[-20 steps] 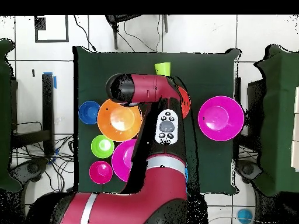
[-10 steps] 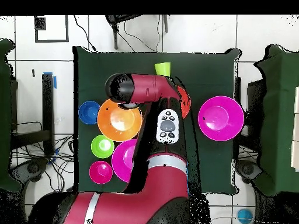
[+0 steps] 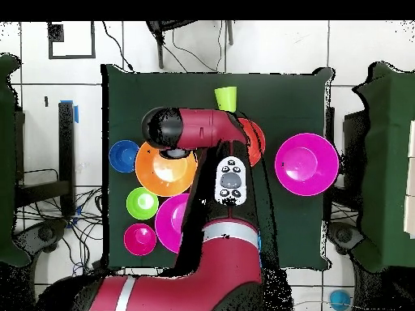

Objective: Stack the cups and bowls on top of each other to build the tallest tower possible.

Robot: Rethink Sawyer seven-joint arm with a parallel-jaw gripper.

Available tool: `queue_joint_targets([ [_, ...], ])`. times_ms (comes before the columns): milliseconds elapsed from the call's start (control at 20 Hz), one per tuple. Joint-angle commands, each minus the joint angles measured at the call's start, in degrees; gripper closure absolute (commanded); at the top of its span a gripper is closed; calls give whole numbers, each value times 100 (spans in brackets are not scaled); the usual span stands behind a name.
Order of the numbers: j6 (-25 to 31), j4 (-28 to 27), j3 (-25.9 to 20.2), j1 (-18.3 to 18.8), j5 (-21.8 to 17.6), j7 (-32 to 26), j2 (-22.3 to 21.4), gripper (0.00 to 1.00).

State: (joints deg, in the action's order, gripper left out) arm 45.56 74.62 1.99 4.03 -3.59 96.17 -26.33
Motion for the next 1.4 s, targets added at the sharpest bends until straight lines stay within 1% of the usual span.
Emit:
queue_joint_targets([
  [50, 421, 523, -683, 213, -431, -905, -200, 0],
  [250, -538, 1008, -861, 311, -403, -569, -97, 0],
  [350, -825, 1256, -905, 368, -409, -459, -169, 0],
  [500, -959, 1600, -1009, 573, -444, -572, -366, 0],
  [550, -834, 1595, -984, 592, -505, -660, -426, 0],
  [600, -755, 1618, -1070, 697, -482, -771, -462, 0],
  [700, -405, 1400, -1126, 752, -493, -921, -440, 0],
  [800, -110, 1069, -1140, 698, -501, -906, -329, 0],
  [1000, 306, 394, -1051, 396, -543, -582, -22, 0],
  [1200, 483, -34, -1011, 212, -584, -382, 251, 0],
  [1400, 736, -316, -908, 36, -621, -262, 338, 0],
])
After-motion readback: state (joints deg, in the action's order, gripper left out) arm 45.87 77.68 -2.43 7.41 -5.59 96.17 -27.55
